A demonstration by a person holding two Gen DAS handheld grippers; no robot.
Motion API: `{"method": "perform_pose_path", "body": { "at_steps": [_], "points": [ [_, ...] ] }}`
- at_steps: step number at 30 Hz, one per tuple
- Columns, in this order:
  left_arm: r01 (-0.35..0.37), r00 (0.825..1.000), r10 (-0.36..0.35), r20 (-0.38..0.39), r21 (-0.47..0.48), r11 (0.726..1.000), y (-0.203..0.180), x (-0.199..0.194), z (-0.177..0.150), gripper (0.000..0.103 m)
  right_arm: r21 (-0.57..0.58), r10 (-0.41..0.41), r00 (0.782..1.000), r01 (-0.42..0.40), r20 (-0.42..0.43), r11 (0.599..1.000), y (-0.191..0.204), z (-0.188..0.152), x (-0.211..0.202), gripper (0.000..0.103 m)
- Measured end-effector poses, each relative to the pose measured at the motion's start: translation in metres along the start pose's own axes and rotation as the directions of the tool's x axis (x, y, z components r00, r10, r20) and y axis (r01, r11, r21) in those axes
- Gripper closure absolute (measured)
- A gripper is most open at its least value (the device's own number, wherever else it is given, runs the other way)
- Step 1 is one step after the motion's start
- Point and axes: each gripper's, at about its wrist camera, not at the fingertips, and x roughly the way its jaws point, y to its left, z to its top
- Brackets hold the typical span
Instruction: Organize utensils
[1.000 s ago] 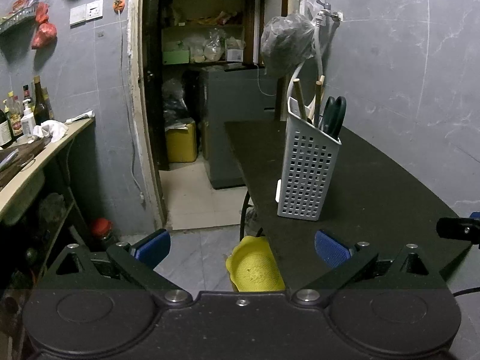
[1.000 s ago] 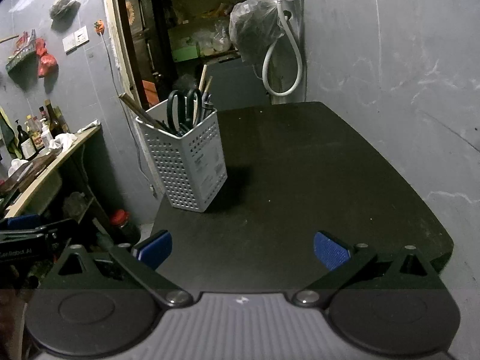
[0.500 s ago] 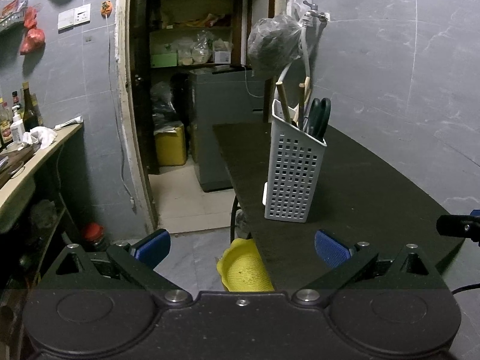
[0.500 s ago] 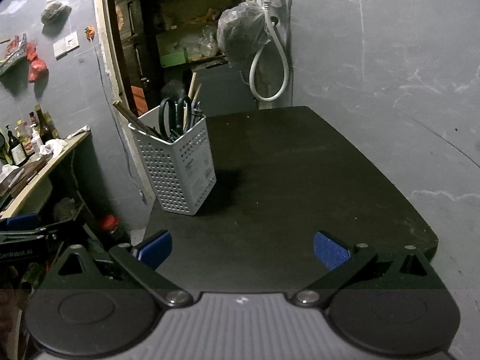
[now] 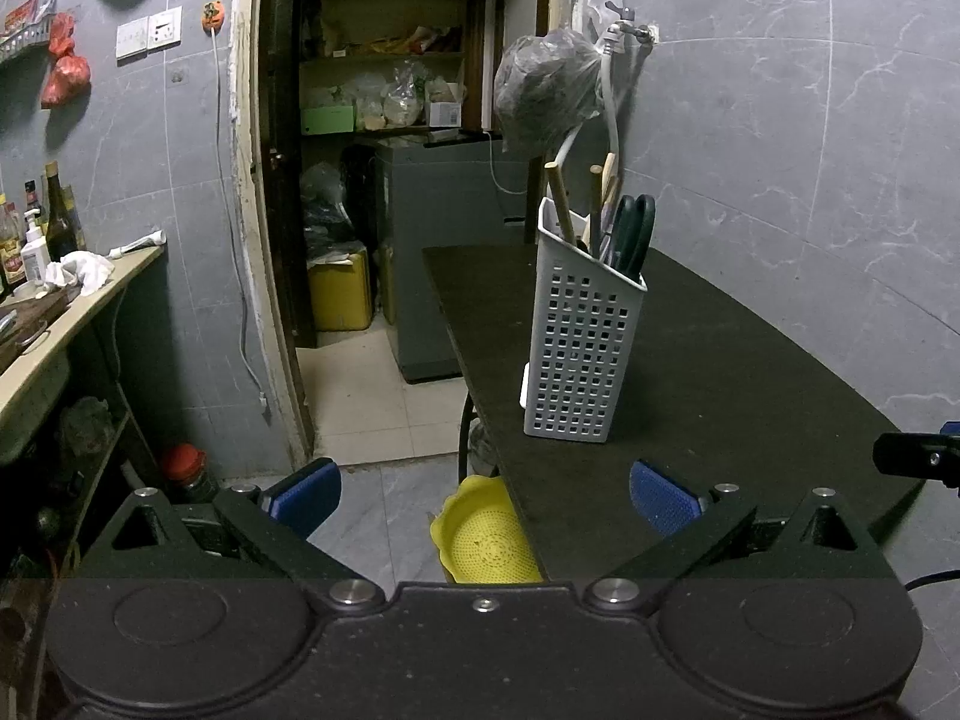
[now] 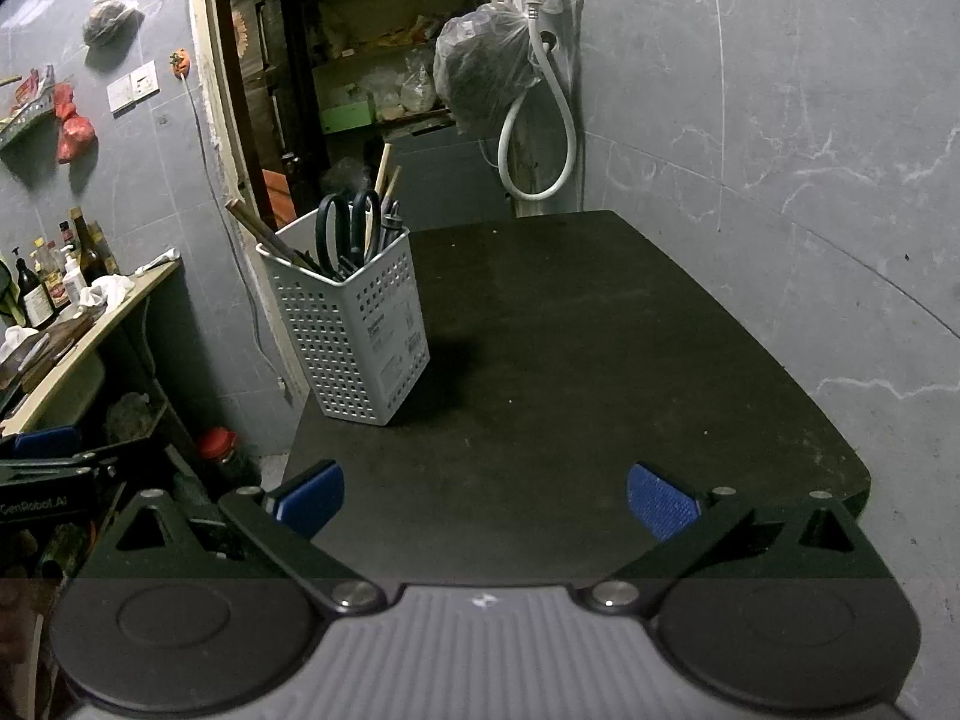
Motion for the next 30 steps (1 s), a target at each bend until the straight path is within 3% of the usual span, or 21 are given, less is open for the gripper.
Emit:
{"method": "perform_pose_path", "body": {
  "at_steps": [30],
  "points": [
    [0.005, 1.0, -0.005, -0.001, 0.002, 1.0, -0.0037, 0.0004, -0.0015, 0.001, -0.001, 0.003, 1.0, -0.003, -0.004, 1.0, -0.0012, -0.0005, -0.0009, 0.0]
  ]
}}
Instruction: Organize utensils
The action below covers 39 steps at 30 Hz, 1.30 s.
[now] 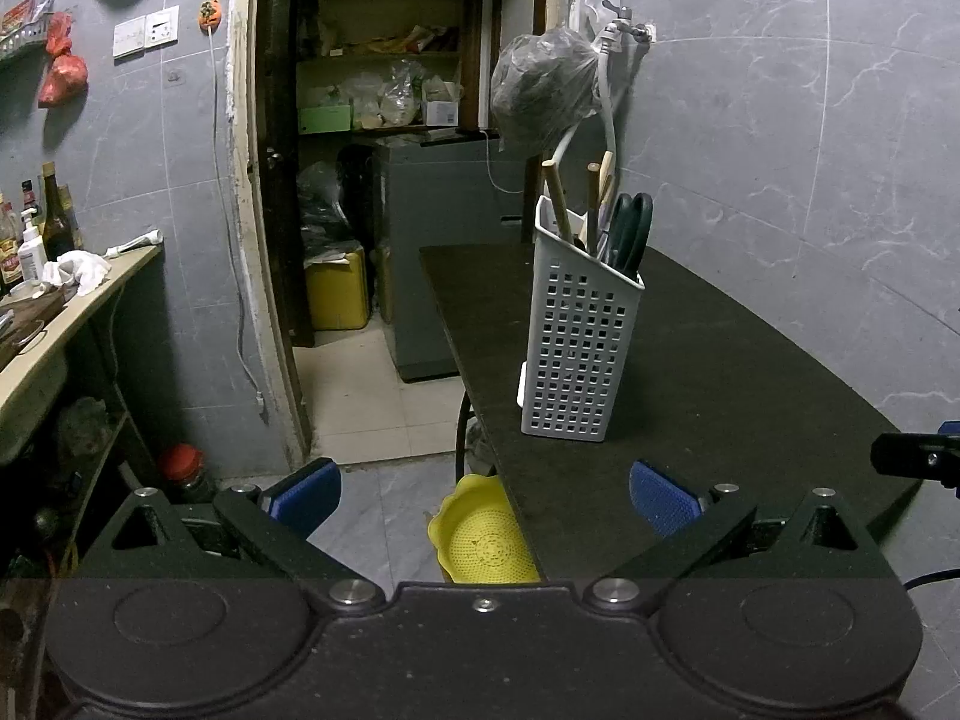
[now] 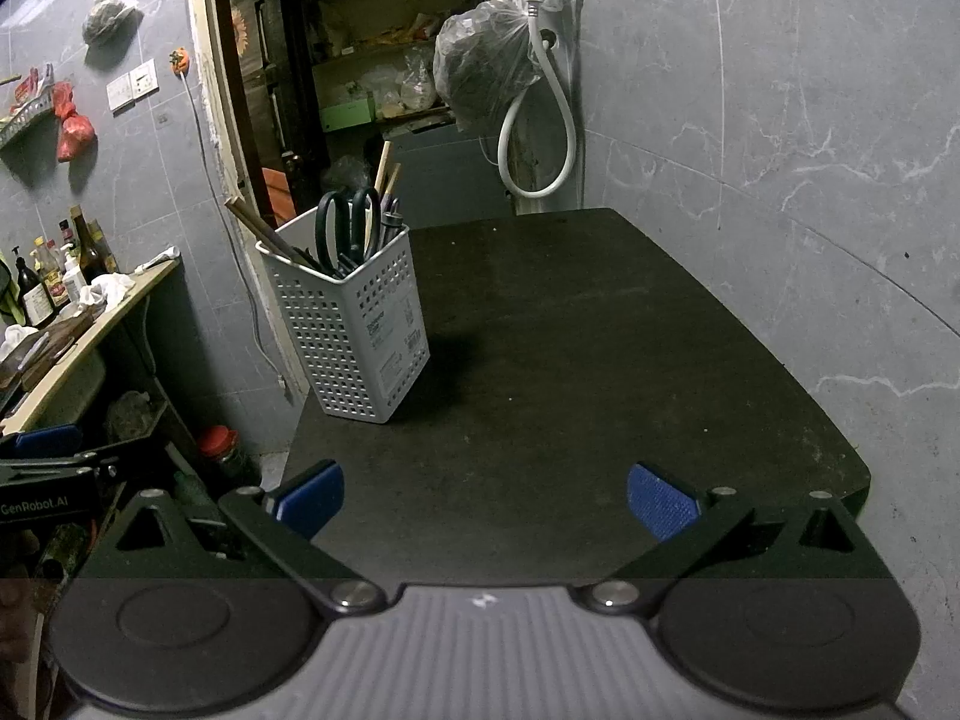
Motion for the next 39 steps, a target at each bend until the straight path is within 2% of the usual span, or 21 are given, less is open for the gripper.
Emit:
{"method": "perform_pose_path", "body": {
  "at_steps": [39],
  "points": [
    [0.014, 1.0, -0.014, -0.017, -0.015, 1.0, 0.0045, 0.0068, 0.001, 0.001, 0.005, 0.0, 1.0, 0.0, -0.008, 1.0, -0.001, -0.0035, 0.0016, 0.0]
  ]
}}
